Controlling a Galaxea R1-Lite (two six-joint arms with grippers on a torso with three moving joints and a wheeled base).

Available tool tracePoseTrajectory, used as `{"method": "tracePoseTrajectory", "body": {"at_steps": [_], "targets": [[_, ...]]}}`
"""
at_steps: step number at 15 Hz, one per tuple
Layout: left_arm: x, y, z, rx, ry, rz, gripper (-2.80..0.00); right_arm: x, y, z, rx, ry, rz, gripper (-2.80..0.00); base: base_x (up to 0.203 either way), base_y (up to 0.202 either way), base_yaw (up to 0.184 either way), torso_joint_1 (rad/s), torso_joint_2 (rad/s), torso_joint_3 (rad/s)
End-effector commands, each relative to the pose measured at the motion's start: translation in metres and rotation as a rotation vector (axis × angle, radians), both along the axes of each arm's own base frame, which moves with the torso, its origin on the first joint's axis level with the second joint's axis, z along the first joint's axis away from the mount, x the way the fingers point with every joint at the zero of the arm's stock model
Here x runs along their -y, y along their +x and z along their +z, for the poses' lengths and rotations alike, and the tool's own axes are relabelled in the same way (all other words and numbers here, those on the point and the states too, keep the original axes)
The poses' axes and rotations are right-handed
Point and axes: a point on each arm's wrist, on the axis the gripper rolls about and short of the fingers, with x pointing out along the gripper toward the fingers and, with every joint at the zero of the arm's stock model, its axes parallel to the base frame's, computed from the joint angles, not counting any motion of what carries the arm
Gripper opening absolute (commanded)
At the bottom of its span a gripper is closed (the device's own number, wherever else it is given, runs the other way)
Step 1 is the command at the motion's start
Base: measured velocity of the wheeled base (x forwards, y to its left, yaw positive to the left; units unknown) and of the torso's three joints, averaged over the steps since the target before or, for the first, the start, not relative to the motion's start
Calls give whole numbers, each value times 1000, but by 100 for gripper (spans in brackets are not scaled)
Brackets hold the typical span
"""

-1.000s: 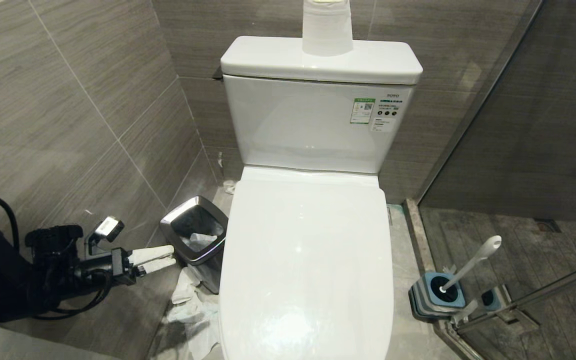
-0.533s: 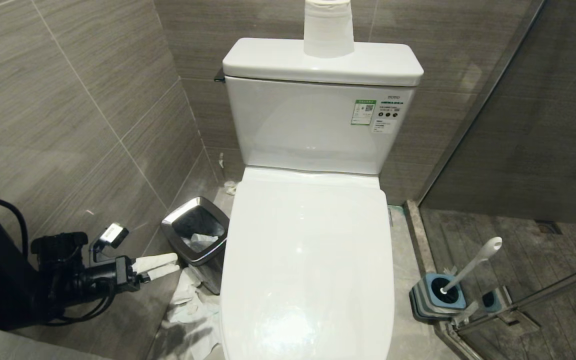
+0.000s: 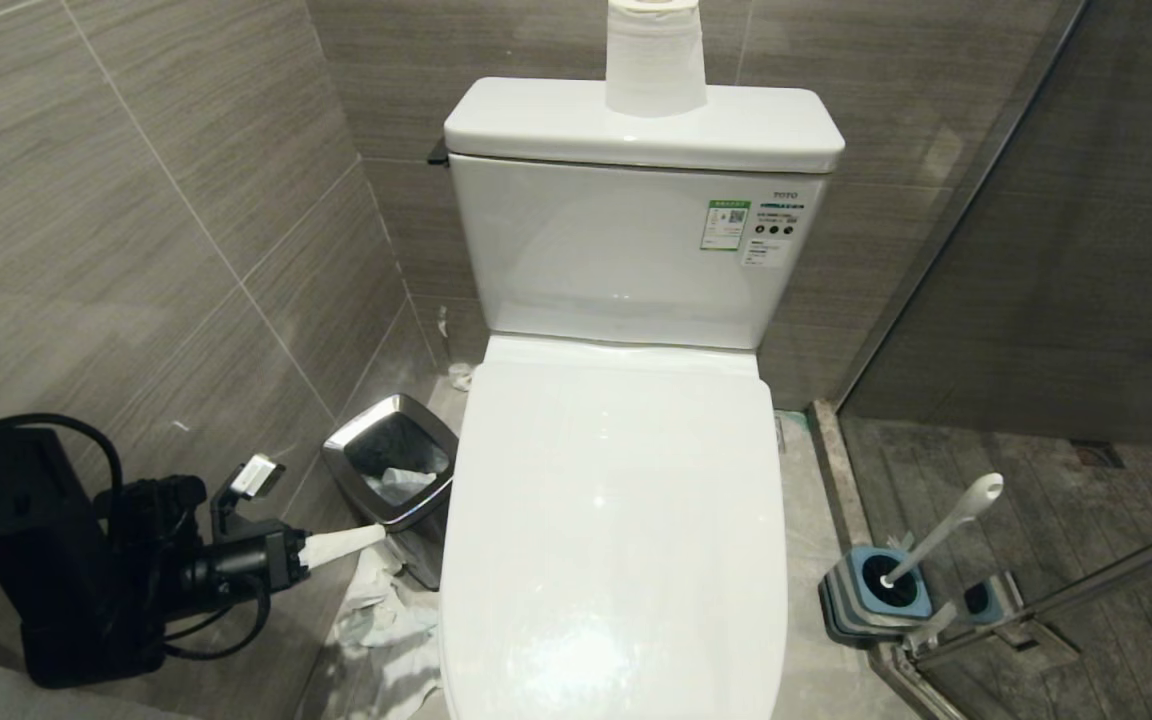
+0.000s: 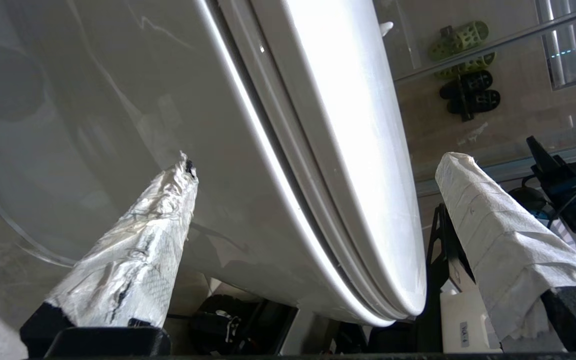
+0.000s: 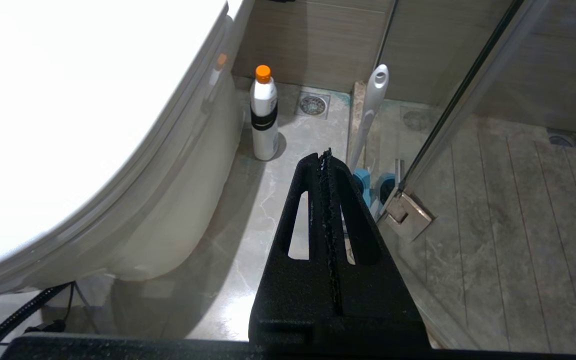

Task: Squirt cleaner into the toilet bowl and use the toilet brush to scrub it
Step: Use the left hand to lift the toilet lid slightly

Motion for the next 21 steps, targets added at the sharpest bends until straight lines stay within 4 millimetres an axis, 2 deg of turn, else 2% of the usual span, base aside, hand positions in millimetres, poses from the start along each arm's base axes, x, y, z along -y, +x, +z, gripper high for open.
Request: {"method": "tracePoseTrajectory", "body": {"at_steps": [1, 5, 15, 21], "targets": [[0, 1, -8, -12, -6, -6, 0, 0, 0, -2, -5, -1, 2, -280, 0, 0, 0, 0, 0, 0], [-9, 4, -4, 3, -5, 19, 0, 0, 0, -2, -5, 0, 2, -280, 0, 0, 0, 0, 0, 0], [-9, 9, 4, 1, -18, 58, 0, 0, 0, -2, -5, 0, 2, -280, 0, 0, 0, 0, 0, 0], [-12, 21, -5, 59, -13, 65, 0, 0, 0, -2, -5, 0, 2, -280, 0, 0, 0, 0, 0, 0]]}}
